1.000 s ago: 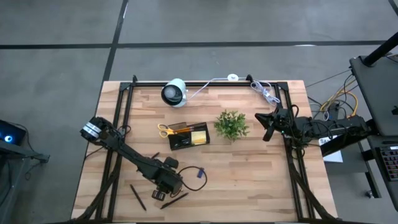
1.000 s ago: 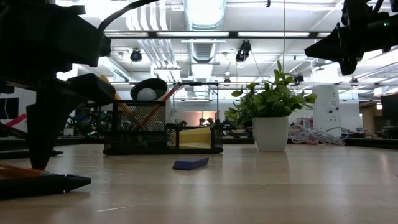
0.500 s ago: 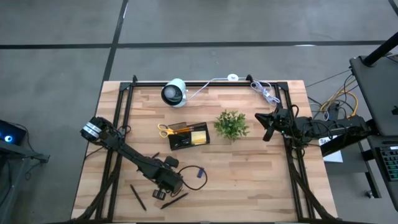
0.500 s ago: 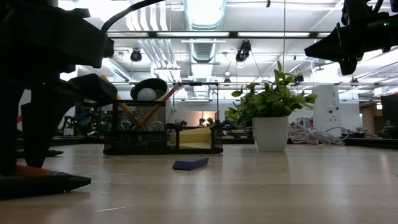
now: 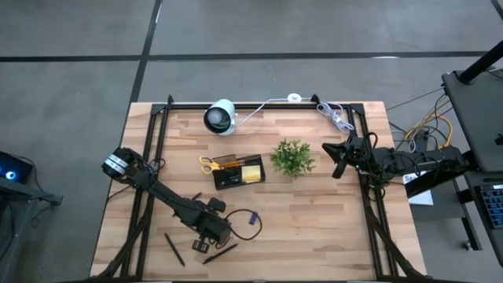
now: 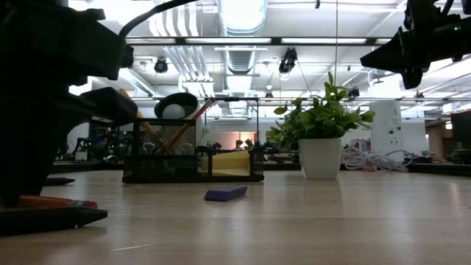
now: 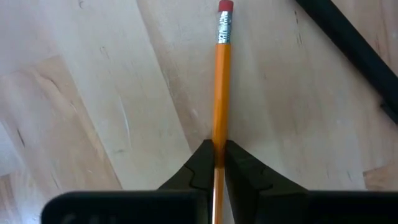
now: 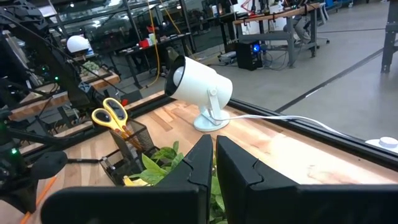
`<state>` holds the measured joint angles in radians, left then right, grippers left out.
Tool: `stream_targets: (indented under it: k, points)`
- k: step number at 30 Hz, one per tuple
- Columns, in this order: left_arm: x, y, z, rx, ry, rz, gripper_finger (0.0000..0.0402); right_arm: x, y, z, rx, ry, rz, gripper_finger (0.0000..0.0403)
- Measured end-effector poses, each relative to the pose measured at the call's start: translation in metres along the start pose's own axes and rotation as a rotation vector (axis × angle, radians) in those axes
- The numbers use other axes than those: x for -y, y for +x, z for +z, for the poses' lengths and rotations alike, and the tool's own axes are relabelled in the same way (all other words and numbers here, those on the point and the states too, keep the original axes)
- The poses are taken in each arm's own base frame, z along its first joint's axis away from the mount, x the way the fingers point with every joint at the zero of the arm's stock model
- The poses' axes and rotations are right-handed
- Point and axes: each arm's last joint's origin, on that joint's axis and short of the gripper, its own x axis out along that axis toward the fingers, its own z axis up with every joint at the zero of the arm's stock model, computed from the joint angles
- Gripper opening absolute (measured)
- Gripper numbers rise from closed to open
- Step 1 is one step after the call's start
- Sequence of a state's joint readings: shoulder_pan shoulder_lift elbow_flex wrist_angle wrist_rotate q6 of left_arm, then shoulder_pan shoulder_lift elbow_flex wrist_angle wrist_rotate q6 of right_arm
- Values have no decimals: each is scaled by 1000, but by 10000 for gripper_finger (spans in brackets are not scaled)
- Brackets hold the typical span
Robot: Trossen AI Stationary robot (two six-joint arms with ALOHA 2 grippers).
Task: Pick and place office supplies into organizer
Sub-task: Put the yellow pencil in the black desk organizer
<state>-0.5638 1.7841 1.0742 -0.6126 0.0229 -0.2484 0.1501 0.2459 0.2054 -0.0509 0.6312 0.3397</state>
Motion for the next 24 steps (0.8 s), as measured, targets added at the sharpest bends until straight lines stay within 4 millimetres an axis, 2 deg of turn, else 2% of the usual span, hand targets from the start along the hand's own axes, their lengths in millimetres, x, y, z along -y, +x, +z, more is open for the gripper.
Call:
stream_targets:
  k: [15, 19, 24]
  points:
    - [1, -14, 8, 26, -5, -8, 10, 0, 0, 0, 1, -1, 0, 13]
    - [-2, -27, 9, 68, -30, -12, 11, 0, 0, 0, 1, -1, 0, 13]
    - [-16, -45, 10, 140, -144, 51, 11, 0, 0, 0, 2, -1, 0, 13]
